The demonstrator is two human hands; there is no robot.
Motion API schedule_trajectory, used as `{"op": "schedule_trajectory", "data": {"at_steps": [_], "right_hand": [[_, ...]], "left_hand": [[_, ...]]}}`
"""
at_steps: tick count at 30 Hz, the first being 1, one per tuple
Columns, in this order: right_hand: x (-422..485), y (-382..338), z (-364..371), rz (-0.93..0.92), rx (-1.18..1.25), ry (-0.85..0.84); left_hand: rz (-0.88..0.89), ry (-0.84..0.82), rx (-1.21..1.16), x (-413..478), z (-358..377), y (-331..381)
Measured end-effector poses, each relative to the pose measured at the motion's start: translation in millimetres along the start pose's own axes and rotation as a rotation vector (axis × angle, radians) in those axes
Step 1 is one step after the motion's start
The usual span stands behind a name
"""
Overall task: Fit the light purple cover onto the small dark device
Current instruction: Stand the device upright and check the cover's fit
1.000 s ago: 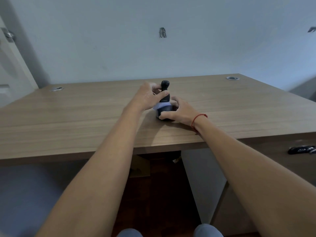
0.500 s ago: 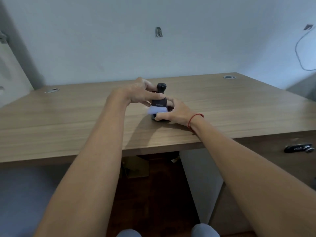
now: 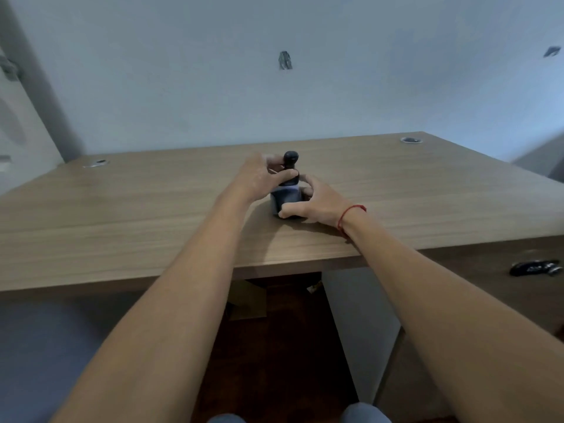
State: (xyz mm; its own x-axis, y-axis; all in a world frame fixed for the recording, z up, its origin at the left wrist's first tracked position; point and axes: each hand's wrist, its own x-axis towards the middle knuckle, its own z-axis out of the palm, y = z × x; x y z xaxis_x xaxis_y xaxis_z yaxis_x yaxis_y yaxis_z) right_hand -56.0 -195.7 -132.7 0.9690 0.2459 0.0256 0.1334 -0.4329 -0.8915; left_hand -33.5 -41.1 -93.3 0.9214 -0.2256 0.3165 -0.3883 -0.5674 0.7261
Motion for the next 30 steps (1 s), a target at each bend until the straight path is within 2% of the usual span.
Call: {"op": "schedule_trajectory", "data": {"at_steps": [3, 9, 11, 17, 19, 27, 30], "right_hand": [[0, -1, 1, 0.005, -0.023, 0.017], [3, 1, 3, -0.015, -0.063, 0.042], [4, 2, 2, -0.030, -0.062, 0.050], [4, 4, -1, -0.049, -0.056, 0.006], [4, 2, -4, -0.033, -0.015, -0.037], [2, -3, -4, -0.068, -0.057, -0.120], [1, 0, -3, -0.067, -0.110, -0.072]], "left_hand": [[-0.032, -0.035, -0.010, 3, -4, -3], [-0.154, -0.422, -0.077, -4, -32, 29], [-0.165, -0.490, -0.065, -6, -33, 31], [-0.077, -0.223, -0.180, -7, -16, 17], [-0.072, -0.185, -0.211, -7, -16, 12], [-0.121, -0.346, -0.165, -13, -25, 13], [-0.096, -0.303, -0.173, -12, -24, 11]]}}
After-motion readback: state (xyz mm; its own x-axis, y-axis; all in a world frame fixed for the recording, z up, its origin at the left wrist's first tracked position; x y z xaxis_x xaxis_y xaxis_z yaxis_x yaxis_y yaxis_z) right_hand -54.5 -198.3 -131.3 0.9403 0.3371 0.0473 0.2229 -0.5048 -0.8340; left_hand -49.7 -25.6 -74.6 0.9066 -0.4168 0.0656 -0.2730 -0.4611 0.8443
